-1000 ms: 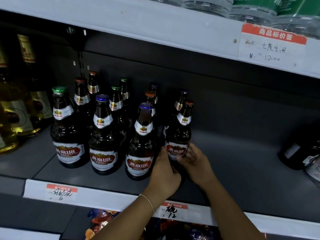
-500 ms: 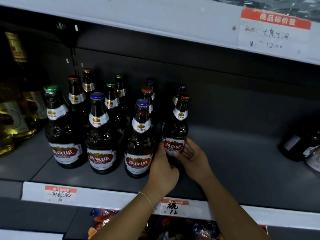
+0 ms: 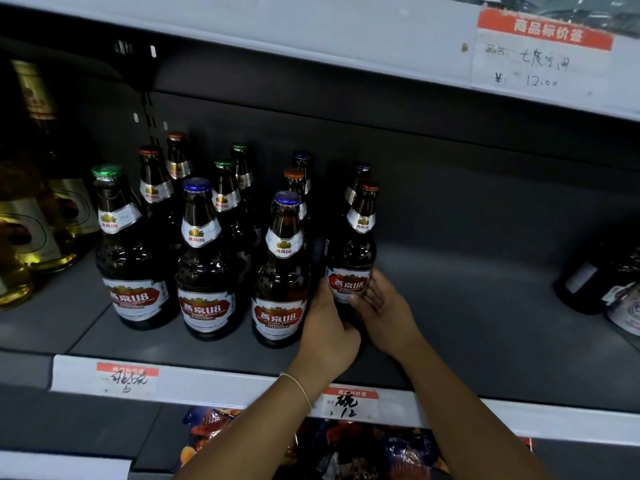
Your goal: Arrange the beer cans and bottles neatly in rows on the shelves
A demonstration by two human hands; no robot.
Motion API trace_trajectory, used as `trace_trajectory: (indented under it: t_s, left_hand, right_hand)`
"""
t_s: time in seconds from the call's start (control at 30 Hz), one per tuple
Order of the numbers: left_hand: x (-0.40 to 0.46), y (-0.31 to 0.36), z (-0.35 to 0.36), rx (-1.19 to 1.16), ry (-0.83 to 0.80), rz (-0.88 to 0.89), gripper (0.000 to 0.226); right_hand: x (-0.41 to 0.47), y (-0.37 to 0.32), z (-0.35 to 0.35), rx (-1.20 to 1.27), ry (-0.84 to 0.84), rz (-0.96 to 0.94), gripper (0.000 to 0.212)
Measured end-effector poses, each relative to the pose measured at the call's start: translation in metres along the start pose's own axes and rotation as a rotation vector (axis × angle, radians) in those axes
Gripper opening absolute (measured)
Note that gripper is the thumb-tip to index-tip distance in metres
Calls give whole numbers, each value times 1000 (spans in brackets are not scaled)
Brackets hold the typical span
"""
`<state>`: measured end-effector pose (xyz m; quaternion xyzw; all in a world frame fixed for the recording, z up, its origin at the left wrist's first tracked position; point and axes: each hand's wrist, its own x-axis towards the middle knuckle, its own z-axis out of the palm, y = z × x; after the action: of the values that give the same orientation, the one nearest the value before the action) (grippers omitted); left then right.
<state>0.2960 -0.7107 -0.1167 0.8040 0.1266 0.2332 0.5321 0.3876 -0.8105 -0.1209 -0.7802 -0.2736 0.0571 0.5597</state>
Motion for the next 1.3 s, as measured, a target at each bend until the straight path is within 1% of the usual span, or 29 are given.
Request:
trace_trajectory:
  t_s: [0.33,0.43,0.5,0.63,0.73,0.8,0.93,1.0,1.2,1.3]
  left_hand:
    - [-6,11,-3,29,6,-5,73]
    - [-14,17,-8,44,-33,-34,77]
    - [-23,24,-10,58,-86,-64,77]
    - [-36,36,-5,28,-132,20,72]
    - [-38,45,4,-16,-170,74,69]
    - [-34,52,10,31,-178,119,62]
    - [-17,72,27,130,-173,235,49]
    - [-7,83,40,147,-167,266,45]
    - [23,119,101,74,-206,315,40]
    - [36,140,135,24,-224,335,38]
  right_hand:
    - [-3,-13,-4,-57,-40,21,53]
    - [-7,-18,-8,-50,-11,43,60]
    - [-10,-22,-14,-50,34,67,61]
    - [-18,-26,-32,-96,162,55,49]
    - [-23,-26,-48,-149,223,36,39]
    - [-26,-27,-59,-136,251,37,34]
    - [-35,-29,-89,-106,311,28,29]
    - [-40,-29,-109,-100,349,26,27]
    - [-51,-16,-182,-49,457,28,24]
    - [-51,-5,-219,-68,505,29,25]
